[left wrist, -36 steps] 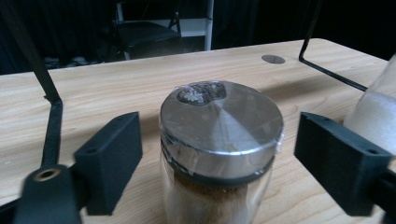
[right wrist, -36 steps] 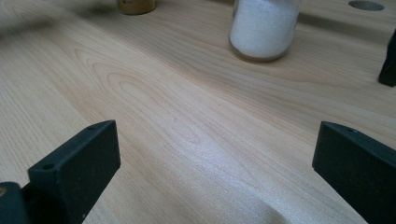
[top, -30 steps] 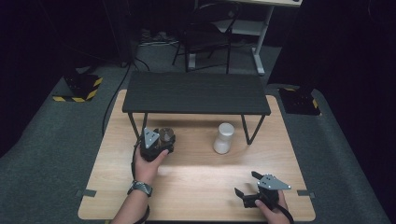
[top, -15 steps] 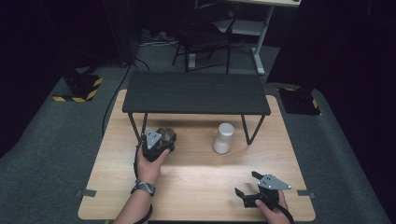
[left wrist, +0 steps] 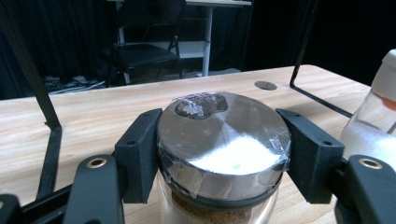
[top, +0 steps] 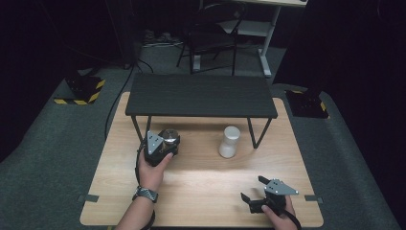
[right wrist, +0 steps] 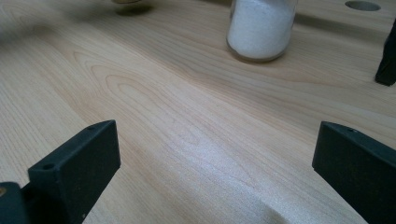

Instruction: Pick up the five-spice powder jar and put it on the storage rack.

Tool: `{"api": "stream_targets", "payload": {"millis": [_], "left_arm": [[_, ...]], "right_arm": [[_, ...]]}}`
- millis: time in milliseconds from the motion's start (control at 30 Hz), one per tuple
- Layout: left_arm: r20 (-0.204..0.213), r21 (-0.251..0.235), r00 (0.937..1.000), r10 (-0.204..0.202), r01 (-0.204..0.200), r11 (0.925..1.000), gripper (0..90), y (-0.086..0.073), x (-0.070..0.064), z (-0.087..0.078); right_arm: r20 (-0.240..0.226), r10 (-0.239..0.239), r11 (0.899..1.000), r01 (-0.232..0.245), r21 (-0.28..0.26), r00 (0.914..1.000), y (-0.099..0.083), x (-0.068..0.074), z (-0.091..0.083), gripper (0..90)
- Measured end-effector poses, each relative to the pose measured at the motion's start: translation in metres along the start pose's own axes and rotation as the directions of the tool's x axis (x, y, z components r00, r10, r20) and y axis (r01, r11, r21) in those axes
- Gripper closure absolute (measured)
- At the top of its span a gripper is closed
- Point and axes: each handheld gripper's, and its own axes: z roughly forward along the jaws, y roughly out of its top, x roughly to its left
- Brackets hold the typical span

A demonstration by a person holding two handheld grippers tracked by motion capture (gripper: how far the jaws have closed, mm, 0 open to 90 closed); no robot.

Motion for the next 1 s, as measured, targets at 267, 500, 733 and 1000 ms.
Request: {"api": "stream_targets", "payload": {"millis": [267, 500, 733, 1000], "left_arm": [[0.001, -0.014, 1.0, 0.009, -0.009, 0.9999, 35.0, 0.01, -0.007, -0.008], [0.008, -0.035, 0.9996, 0.029, -0.028, 0.999, 35.0, 0.024, -0.013, -0.019], [0.013, -0.052, 0.9988, 0.047, -0.046, 0.9976, 34.9, 0.041, -0.02, -0.033], [0.015, -0.081, 0.9978, 0.065, -0.063, 0.9947, 34.9, 0.064, -0.029, -0.048]], "right_arm": [[-0.002, 0.0, 1.0, 0.0, 0.0, 1.0, 0.0, 0.0, 0.0, 0.4], [-0.001, -0.004, 1.0, 0.004, 0.008, 1.0, 0.001, 0.001, 0.0, 0.4], [-0.002, -0.003, 1.0, 0.003, 0.004, 1.0, 0.001, 0.0, 0.0, 0.4], [-0.003, -0.003, 1.0, 0.003, 0.003, 1.0, 0.0, 0.0, 0.0, 0.4]]}}
